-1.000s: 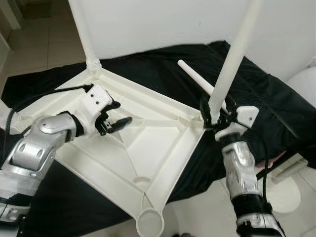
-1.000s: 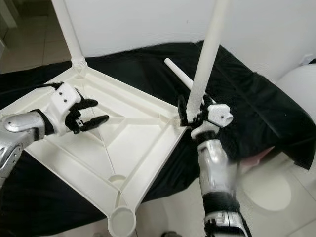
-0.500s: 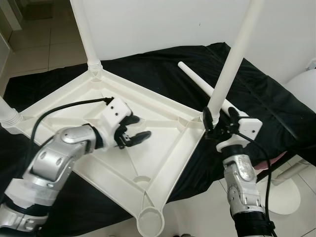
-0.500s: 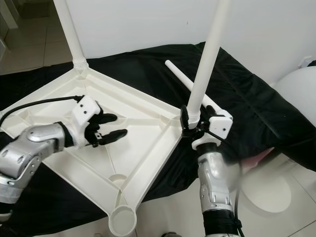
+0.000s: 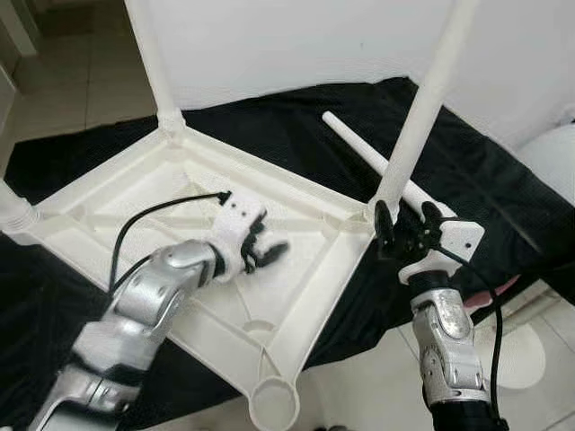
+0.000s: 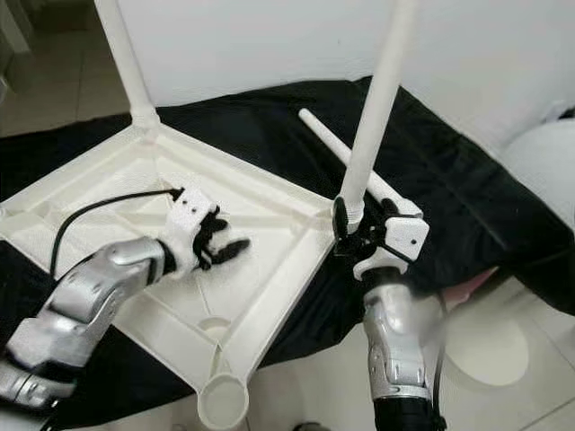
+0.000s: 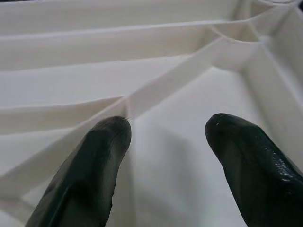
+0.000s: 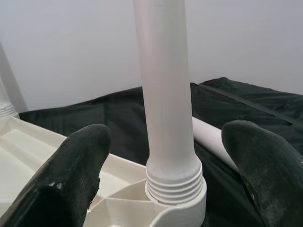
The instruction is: Building children table
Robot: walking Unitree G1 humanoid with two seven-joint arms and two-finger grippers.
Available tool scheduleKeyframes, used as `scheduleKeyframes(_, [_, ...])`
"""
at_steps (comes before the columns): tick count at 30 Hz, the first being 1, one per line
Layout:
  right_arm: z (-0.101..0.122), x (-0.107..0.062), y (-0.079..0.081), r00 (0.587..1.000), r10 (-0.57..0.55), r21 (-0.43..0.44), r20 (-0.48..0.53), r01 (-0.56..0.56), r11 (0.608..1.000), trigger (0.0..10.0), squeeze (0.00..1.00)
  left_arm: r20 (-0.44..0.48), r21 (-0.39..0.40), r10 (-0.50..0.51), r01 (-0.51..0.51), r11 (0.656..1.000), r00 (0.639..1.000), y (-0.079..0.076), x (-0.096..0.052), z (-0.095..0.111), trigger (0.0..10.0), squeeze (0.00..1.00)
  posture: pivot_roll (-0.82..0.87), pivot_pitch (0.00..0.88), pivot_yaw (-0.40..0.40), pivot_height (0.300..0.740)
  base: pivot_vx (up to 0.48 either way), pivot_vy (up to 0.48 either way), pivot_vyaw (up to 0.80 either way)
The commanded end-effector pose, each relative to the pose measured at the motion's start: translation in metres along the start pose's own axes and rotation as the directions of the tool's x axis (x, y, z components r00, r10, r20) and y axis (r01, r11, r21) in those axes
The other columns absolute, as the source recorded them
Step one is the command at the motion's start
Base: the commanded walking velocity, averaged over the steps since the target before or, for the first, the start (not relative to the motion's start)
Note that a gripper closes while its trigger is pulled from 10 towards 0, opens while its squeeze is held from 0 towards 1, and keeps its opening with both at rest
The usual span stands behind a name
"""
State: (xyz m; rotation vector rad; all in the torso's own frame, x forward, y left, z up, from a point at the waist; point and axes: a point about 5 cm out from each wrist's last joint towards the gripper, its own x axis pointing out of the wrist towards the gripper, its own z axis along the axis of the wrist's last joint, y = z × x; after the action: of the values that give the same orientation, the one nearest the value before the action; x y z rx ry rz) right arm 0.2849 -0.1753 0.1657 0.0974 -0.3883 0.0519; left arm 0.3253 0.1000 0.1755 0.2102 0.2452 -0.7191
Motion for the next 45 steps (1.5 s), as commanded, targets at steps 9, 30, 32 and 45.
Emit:
scheduleKeyframes(9, [0.002, 0.003, 0.006, 1.0, -0.01, 0.007, -0.009, 0.01, 1.0, 10.0, 0.0, -0.168, 0.024, 0.205, -0.204, 0.979, 0.964, 0.026, 0.015, -0.023, 10.0, 0.0, -0.07, 0.083, 0.018, 0.74, 0.0, 0.0, 0.0])
scheduleKeyframes(30, [0.002, 0.002, 0.005, 0.999, -0.044, -0.004, -0.021, 0.044, 0.999, 10.0, 0.0, -0.272, 0.055, 0.654, -0.668, 0.743, 0.706, 0.112, -0.01, -0.037, 10.0, 0.0, -0.08, 0.087, 0.033, 0.74, 0.0, 0.0, 0.0])
scheduleKeyframes(32, [0.002, 0.002, 0.005, 0.999, -0.045, -0.004, -0.021, 0.045, 0.999, 10.0, 0.0, -0.269, 0.065, 0.665, -0.676, 0.734, 0.696, 0.115, -0.011, -0.036, 10.0, 0.0, -0.08, 0.087, 0.033, 0.74, 0.0, 0.0, 0.0])
scheduleKeyframes(45, [0.002, 0.002, 0.006, 0.999, -0.046, -0.006, -0.026, 0.045, 0.999, 10.0, 0.0, -0.11, -0.02, 0.607, -0.612, 0.791, 0.787, 0.111, 0.001, -0.008, 10.0, 0.0, -0.08, 0.088, 0.035, 0.74, 0.0, 0.0, 0.0])
